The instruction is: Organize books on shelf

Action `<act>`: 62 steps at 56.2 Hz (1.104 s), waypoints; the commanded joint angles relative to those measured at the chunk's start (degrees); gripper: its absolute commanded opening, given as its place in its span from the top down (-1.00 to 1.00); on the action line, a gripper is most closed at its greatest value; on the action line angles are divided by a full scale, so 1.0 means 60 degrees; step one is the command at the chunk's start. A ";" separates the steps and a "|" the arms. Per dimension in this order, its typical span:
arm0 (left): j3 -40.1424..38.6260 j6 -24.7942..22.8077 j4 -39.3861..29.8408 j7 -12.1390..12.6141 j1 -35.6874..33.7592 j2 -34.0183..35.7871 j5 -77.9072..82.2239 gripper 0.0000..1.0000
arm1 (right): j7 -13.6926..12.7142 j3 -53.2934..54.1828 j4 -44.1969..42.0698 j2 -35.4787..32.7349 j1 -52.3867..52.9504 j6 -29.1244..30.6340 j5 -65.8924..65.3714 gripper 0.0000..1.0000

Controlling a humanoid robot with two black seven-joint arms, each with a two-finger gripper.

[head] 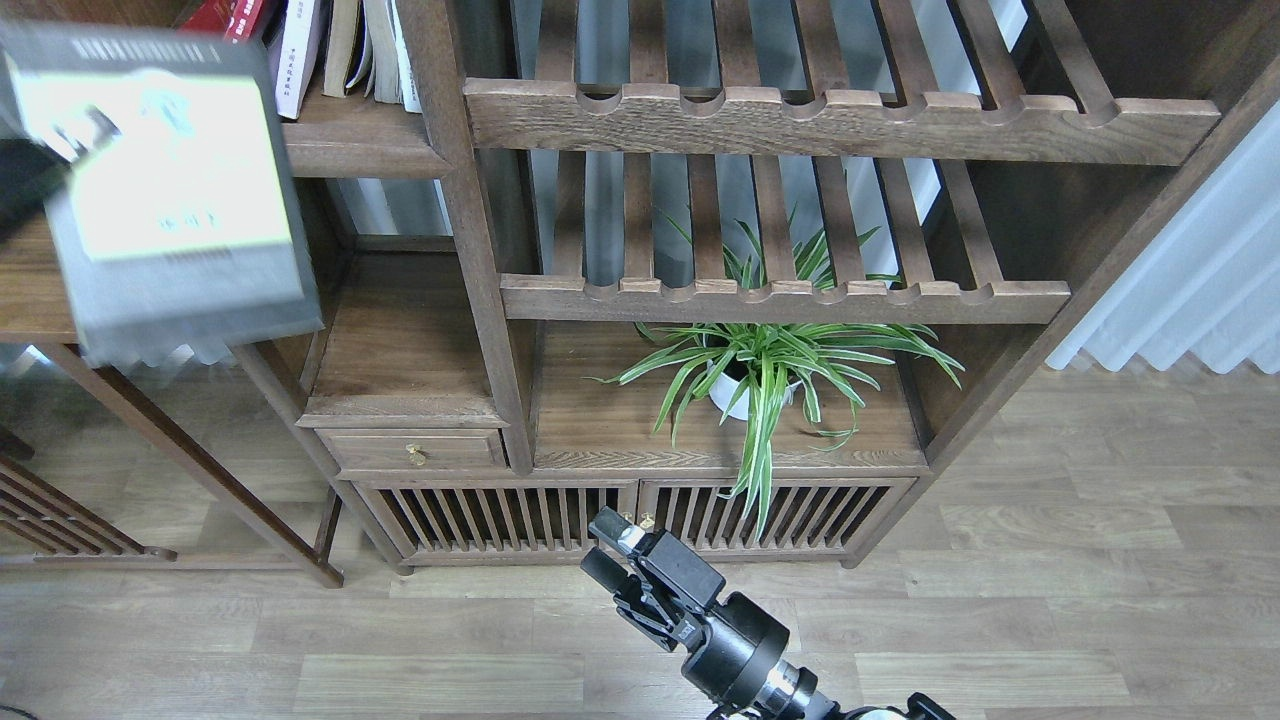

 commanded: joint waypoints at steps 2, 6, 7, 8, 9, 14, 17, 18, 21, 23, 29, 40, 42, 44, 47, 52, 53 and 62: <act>0.0035 0.0001 0.0016 -0.0001 -0.1302 0.1173 0.0758 0.89 | 0.0000 -0.0013 -0.0038 0.0000 -0.0014 -0.0001 0.0008 -0.98; 0.0181 0.0001 0.0074 -0.0001 -0.1975 0.1467 0.1708 0.88 | 0.0000 -0.0027 -0.0038 0.0000 -0.0014 -0.0001 0.0008 -0.98; 0.0196 0.0001 0.0089 -0.0001 -0.2180 0.1482 0.2031 0.88 | 0.0000 -0.0042 -0.0038 0.0000 -0.0014 -0.0001 0.0008 -0.98; 0.0225 0.0001 0.0104 -0.0001 -0.2298 0.1497 0.2223 0.88 | 0.0000 -0.0042 -0.0038 0.0000 -0.0014 -0.0001 0.0008 -0.98; 0.0240 0.0001 0.0104 -0.0001 -0.2358 0.1497 0.2327 0.88 | 0.0000 -0.0042 -0.0038 0.0000 -0.0014 -0.0001 0.0008 -0.98; 0.0867 0.0001 0.0337 -0.0001 -0.3466 0.1511 0.3729 0.87 | 0.0000 -0.0057 -0.0038 0.0000 -0.0014 -0.0001 -0.0021 -0.98; 0.1234 0.0001 0.0527 -0.0001 -0.3996 0.1482 0.4084 0.87 | 0.0000 -0.0042 -0.0038 0.0000 -0.0014 -0.0001 -0.0006 -0.98; 0.1309 0.0001 0.0558 -0.0001 -0.4086 0.1482 0.4129 0.87 | 0.0000 -0.0042 -0.0038 0.0000 -0.0014 -0.0001 -0.0006 -0.98; 0.1718 0.0001 0.0791 -0.0001 -0.4641 0.1424 0.4363 0.87 | 0.0000 -0.0042 -0.0038 0.0000 -0.0014 -0.0001 -0.0006 -0.98; 0.1923 0.0001 0.0923 -0.0001 -0.4920 0.1423 0.4495 0.87 | 0.0000 -0.0042 -0.0038 0.0000 -0.0014 -0.0001 -0.0006 -0.98; 0.2422 0.0001 0.1334 -0.0001 -0.5785 0.1263 0.4861 0.87 | 0.0000 -0.0042 -0.0038 0.0000 -0.0014 -0.0001 -0.0006 -0.98; 0.3155 0.0001 0.2183 -0.0001 -0.6811 0.0721 0.5389 0.87 | 0.0000 -0.0013 -0.0024 0.0000 -0.0014 -0.0001 -0.0006 -0.98; 0.3214 0.0001 0.2301 -0.0001 -0.6943 0.0618 0.5535 0.87 | 0.0000 -0.0013 -0.0024 0.0000 -0.0014 -0.0001 -0.0006 -0.98; 0.3301 0.0001 0.2491 -0.0001 -0.7118 0.0457 0.5725 0.87 | 0.0000 -0.0013 -0.0024 0.0000 -0.0014 -0.0001 -0.0006 -0.98; 0.3389 0.0001 0.2638 -0.0001 -0.7294 0.0310 0.5887 0.86 | 0.0000 -0.0013 -0.0024 0.0000 -0.0014 -0.0001 -0.0006 -0.98; 0.3594 0.0001 0.3003 -0.0001 -0.7690 -0.0114 0.6282 0.86 | 0.0000 -0.0013 -0.0024 0.0000 -0.0029 -0.0001 -0.0006 -0.98; 0.3624 0.0001 0.3048 -0.0001 -0.7748 -0.0187 0.6399 0.86 | 0.0000 -0.0013 -0.0024 0.0000 -0.0029 -0.0001 -0.0006 -0.98; 0.3799 0.0001 0.3897 -0.0001 -0.8247 -0.0890 0.7059 0.86 | 0.0000 0.0002 -0.0009 0.0000 -0.0014 -0.0001 0.0008 -0.98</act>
